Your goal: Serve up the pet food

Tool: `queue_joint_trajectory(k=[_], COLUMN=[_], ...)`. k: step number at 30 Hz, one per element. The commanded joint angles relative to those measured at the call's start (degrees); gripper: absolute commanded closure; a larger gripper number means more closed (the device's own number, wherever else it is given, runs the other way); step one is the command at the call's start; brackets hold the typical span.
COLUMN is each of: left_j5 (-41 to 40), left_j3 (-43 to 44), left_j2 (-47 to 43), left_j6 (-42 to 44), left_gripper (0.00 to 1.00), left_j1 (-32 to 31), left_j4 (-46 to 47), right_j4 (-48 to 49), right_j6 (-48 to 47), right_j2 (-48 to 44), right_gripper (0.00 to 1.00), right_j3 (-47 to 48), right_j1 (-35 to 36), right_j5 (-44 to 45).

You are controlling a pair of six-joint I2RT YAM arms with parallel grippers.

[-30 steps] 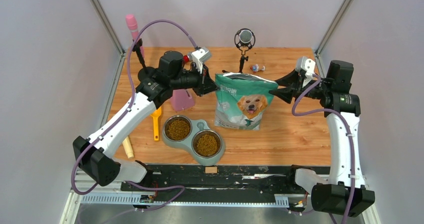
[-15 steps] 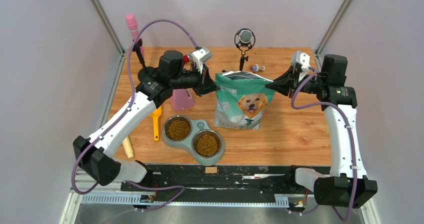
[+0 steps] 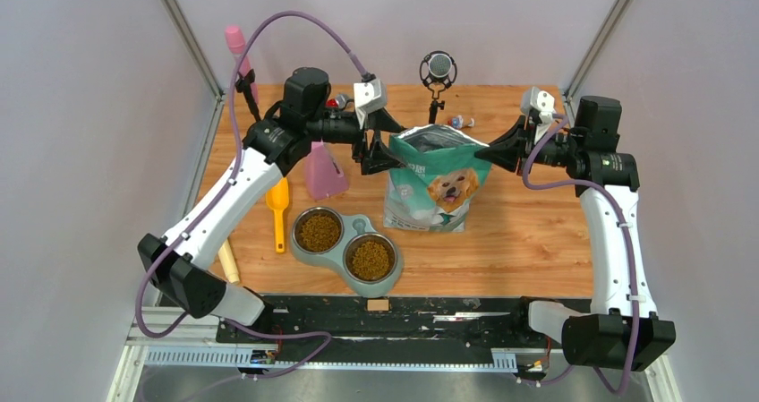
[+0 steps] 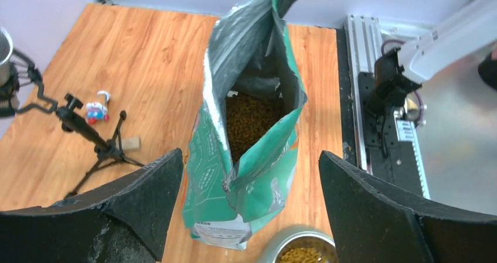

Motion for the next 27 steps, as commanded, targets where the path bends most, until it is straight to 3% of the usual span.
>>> queue_joint_trajectory(k=[1,6,12,15,18,20,27], left_j5=[8.3,9.2,13.8,13.7,12.6,11.1,8.8], left_j3=[4.0,8.6,13.7,13.5,12.3,11.2,8.0], left_j2=[3.0,7.5,10.9,10.6,9.4,8.3,3.2], left_j6=[17.2,26.0,25.7,25.8,26.4,27.4,38.3], left_gripper=[0.06,0.06,0.25,0.51,0.94,1.0,1.0], left_j1=[0.3,0.2,0.1,-0.3,-0.7,-0.8,-0.6], left_j4=[-8.0,-14.0,-14.4,-14.0,-14.1,-15.1,-25.5], right_j4=[2.6,2.6,2.8,2.8,2.8,2.8,-0.2], right_j6=[1.1,1.5,2.3,2.6,2.5,2.6,-2.1], right_j2=[-1.3,-1.2,-0.1,0.1,0.0,-0.1,-2.2], right_gripper=[1.0,1.0,1.0,1.0,1.0,1.0,1.0], right_j3=[4.5,4.9,5.4,5.6,5.5,5.6,4.7], right_j1=[0.0,0.0,0.0,0.0,0.0,-0.3,-6.9], right_j5=[-4.6,-4.3,-2.4,-1.0,0.3,1.9,1.2])
